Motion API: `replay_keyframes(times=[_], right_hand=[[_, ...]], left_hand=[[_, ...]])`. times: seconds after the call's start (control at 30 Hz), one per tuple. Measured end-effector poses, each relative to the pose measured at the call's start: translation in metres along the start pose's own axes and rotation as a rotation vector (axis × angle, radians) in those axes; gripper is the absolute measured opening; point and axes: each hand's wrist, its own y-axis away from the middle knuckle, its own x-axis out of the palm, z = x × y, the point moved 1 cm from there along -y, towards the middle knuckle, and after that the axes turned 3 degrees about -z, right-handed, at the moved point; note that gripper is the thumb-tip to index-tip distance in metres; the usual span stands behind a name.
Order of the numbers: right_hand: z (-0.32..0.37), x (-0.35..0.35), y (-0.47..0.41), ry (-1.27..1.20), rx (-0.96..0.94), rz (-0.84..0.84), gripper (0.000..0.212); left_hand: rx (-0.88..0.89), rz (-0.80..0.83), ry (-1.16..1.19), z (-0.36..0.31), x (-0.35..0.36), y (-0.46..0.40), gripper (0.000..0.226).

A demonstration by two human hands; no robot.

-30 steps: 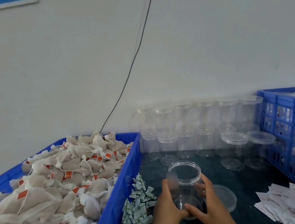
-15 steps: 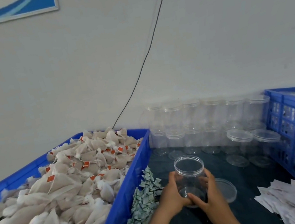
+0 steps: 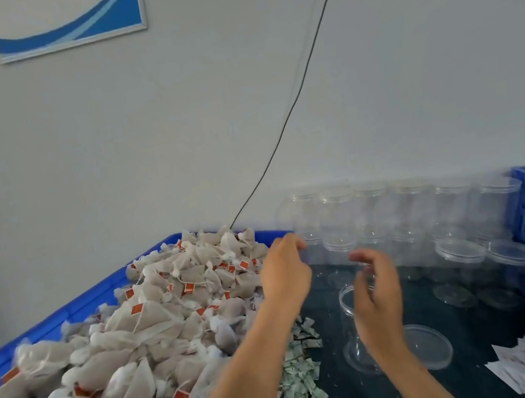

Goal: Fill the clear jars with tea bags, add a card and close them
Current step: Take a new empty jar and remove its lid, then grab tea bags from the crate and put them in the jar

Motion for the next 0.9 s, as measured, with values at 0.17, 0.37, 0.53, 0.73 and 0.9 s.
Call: replay_keyframes(times=[0.17,0.37,0.53,0.73,0.9], right_hand=[[0.04,0.063,-0.008,-0.133,0.171,0.392,0.035],[0.046,0.136,0.005,-0.027,0.282,0.693,0.022],[0.039,0.18,0.02,0.111,0.304,0.84,0.017],[0.028,0.207,0.04,0.146,0.363,0.958,0.021],[0.026,0.216,0.042,0.127,0.382,0.994,0.024]], left_hand=[[-0.119,-0.006,-0.264,0.067,-0.071,-0.017,0.029],[-0.324,-0.123,-0.464,0.163,-0.124,-0.017,0.033],[-0.454,-0.018,-0.558,0.209,-0.125,-0.022,0.087],[-0.425,0.156,-0.59,0.233,-0.105,-0.025,0.099],[-0.277,0.127,-0.571,0.237,-0.106,-0.027,0.062]])
